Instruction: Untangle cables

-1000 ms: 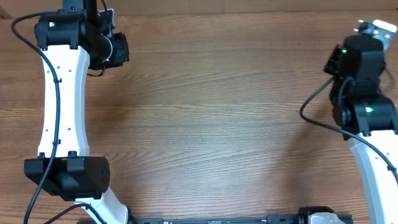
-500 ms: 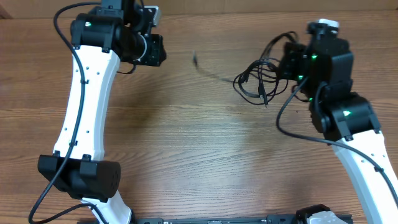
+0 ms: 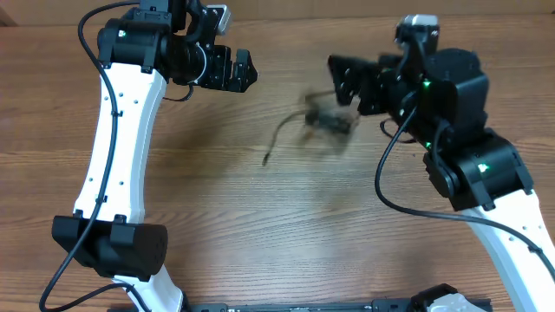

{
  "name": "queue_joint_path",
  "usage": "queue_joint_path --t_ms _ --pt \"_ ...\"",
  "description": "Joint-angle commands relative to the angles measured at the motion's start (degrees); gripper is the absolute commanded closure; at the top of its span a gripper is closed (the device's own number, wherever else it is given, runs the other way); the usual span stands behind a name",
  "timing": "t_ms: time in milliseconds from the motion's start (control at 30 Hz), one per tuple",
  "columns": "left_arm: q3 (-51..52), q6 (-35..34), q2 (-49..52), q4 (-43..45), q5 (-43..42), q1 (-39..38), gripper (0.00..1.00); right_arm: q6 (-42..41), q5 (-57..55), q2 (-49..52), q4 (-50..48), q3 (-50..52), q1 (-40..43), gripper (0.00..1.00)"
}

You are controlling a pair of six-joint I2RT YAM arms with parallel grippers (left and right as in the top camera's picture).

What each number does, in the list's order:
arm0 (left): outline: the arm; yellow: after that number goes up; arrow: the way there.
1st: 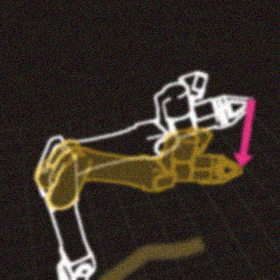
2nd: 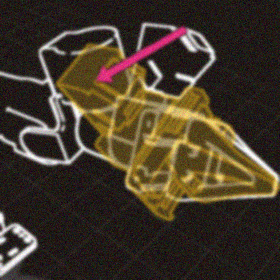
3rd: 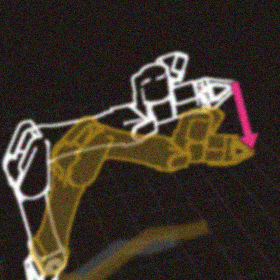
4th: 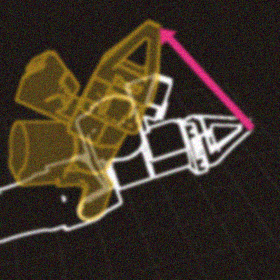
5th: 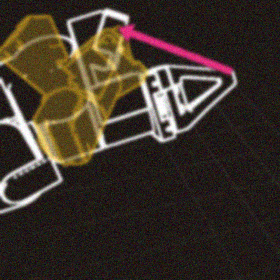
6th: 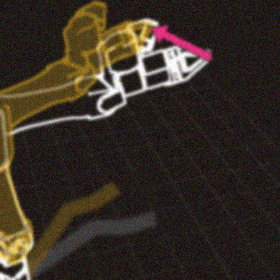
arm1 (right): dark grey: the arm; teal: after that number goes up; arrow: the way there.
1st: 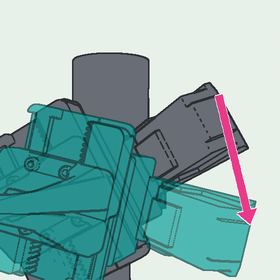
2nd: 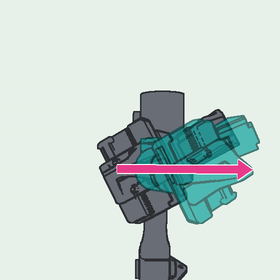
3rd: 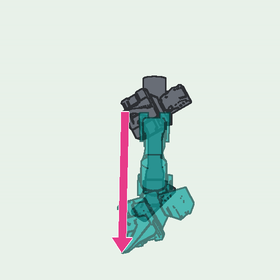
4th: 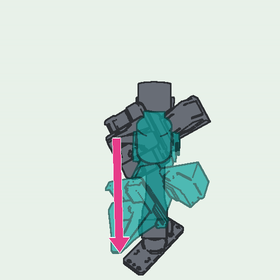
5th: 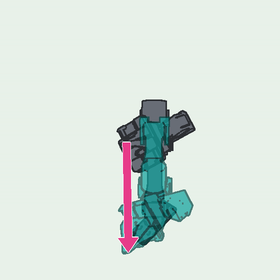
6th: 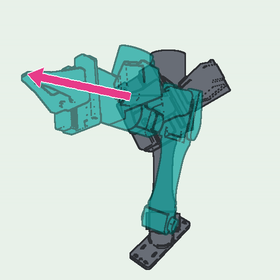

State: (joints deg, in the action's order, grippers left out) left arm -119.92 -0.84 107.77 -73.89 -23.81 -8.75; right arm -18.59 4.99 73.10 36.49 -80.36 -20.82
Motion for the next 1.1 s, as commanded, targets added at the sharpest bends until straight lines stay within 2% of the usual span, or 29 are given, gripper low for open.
queue_joint_path --t_ms 0,167,333,400,467,567,767,833,900,967,1067 --pt "0.20 0.92 -0.20 0.13 -1.73 0.04 0.00 2.93 1.05 2.97 3.15 -0.72 -0.11 0.00" --pt "0.22 0.90 -0.20 0.04 -1.70 0.04 0.00 4.28 -10.25 6.49 9.86 -0.72 -0.11 0.00" --pt "0.22 0.92 -0.20 0.04 -1.70 0.04 0.00 4.20 -9.35 12.20 11.30 -0.61 -0.13 0.00" --pt "0.22 0.92 -0.20 -0.02 -1.70 0.04 0.00 1.44 -8.79 15.63 11.98 -0.61 -0.13 0.00" --pt "0.22 0.92 -0.20 -0.20 -1.70 0.04 0.00 -5.11 -8.74 18.69 13.90 -0.61 -0.13 0.00" --pt "0.22 1.16 -0.20 -0.46 -1.64 0.04 0.00 -13.60 -4.85 22.62 18.21 -0.61 -0.42 0.00" --pt "0.31 2.21 -0.20 -0.39 -1.29 0.04 0.01 -14.88 9.01 24.55 22.18 -0.61 -2.62 0.00" --pt "0.31 2.21 -0.20 -0.33 -1.29 0.04 0.00 -18.29 10.05 24.68 21.22 -0.61 -5.05 0.00" --pt "0.31 2.19 -0.20 -0.37 -1.31 0.04 0.00 -18.27 8.22 25.03 19.56 -0.61 -6.95 0.00" --pt "0.31 2.19 -0.20 -0.44 -1.31 0.04 0.00 -17.51 1.84 25.57 18.69 -0.61 -9.14 0.00" --pt "0.31 2.21 -0.20 -0.70 -1.29 0.04 0.00 -11.34 -10.34 26.84 19.80 -0.46 -11.74 0.00"
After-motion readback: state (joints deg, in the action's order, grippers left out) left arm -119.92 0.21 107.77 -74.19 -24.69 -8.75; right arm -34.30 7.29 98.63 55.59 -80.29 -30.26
